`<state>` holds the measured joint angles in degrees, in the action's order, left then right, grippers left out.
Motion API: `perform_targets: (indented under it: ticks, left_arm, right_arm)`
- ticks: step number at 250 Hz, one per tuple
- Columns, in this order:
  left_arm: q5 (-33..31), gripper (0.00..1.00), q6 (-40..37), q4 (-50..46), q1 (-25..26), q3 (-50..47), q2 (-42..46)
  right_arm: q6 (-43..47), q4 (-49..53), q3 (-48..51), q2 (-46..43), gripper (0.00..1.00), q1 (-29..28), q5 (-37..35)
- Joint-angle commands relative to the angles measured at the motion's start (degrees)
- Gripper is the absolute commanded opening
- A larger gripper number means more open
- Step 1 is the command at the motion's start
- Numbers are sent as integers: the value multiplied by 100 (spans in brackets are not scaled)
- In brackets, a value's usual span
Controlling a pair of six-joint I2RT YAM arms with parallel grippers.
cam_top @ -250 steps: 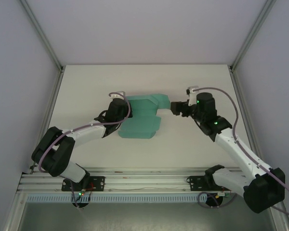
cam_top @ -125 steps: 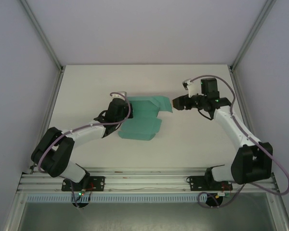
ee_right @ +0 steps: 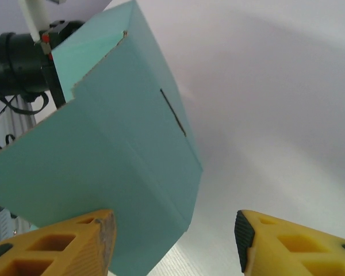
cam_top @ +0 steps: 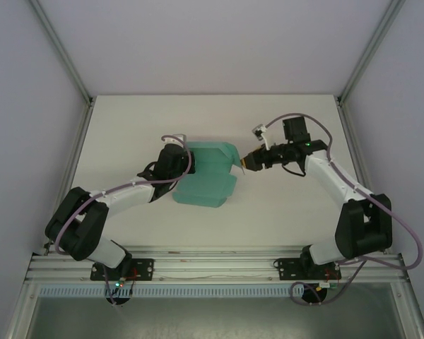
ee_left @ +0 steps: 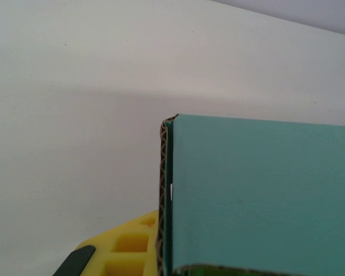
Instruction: Assemble paper box
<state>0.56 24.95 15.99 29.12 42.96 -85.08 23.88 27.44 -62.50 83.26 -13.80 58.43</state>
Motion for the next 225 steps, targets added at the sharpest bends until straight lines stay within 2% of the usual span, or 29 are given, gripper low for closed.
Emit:
perform_targets:
  ticks: [1, 35, 60, 83, 142, 179, 210, 225]
  left_arm:
    - [120, 0, -92, -42, -30, 147, 66]
    - [152, 0, -69, -42, -30, 135, 81]
    - [139, 0, -80, -75, -34, 142, 80]
    - [147, 0, -71, -77, -29, 143, 81]
    - [154, 0, -18, -64, -32, 176, 20]
    - [-96, 0, -73, -245, -32, 208, 5]
    - [-171, 0, -117, -182, -27, 110, 61]
    - [-174, 0, -148, -193, -29, 92, 74]
  right_arm:
    - [-81, -180, -225, 149, 55, -179, -78]
    - [-408, -621, -256, 351, 51, -296, -82]
    - [-763, -1020, -219, 417, 45, -423, -700]
    - [-1048, -1269, -225, 493, 45, -521, -1118]
    - [-1405, -1811, -120, 537, 46, -804, -1677]
    - [-1321, -1561, -96, 292, 54, -825, -1889]
    - [-1130, -932, -92, -76, 67, -810, -2363]
    - [-947, -607, -65, -245, 70, -783, -2502]
